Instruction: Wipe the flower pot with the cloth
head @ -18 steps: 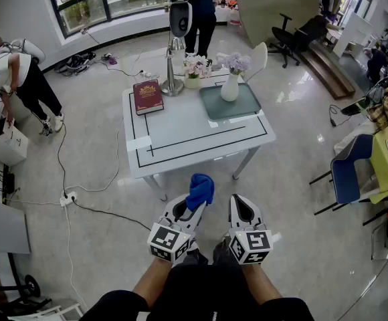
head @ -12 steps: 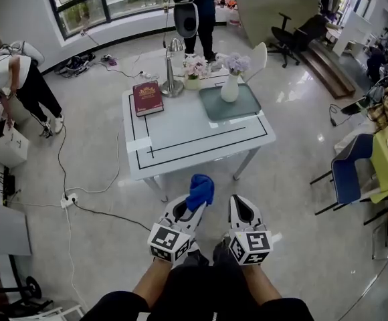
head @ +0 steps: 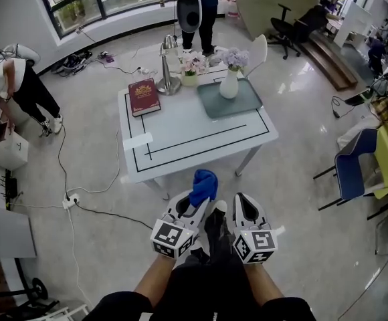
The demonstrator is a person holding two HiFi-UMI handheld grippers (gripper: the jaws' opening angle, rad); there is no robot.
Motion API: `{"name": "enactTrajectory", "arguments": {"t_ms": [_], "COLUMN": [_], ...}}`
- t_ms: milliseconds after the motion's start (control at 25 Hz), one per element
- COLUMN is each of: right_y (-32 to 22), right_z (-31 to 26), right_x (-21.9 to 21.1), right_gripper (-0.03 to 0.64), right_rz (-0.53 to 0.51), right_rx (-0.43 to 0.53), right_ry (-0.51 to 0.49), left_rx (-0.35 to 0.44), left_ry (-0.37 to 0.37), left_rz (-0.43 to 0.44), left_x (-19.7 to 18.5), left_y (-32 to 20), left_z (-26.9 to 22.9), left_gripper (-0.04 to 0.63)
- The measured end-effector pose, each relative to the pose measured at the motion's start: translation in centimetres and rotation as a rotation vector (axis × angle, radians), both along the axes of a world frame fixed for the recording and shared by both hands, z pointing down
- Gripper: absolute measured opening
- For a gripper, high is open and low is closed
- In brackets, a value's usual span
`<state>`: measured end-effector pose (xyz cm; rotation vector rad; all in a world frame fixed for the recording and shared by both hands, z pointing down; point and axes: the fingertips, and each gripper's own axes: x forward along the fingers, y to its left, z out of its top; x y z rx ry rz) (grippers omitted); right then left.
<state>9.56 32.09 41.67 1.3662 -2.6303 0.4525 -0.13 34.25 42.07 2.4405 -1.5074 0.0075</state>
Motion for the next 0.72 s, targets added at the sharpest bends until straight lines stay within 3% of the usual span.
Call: {"name": "enactTrajectory", "arguments": {"t_ms": [360, 720], "right_y": [-8.3, -21.8], "right_z": [1.3, 2.0], "right_x": [-2.6, -3.5], "right_gripper": [0.008, 0.008], "right_rz": [-0.023, -0.028], "right_rx": [-0.005, -0.038], "right_ry": [-0.037, -0.022], "left_rx": [-0.026, -0.043], "left_ry": [-0.031, -0.031], "left_rz": [-0.014, -0.004], "left_x": [-2.1, -2.8], "left_y": [-7.1, -20.7], "left_z": [1.8, 1.9], "left_gripper": [0.106, 0.106]}}
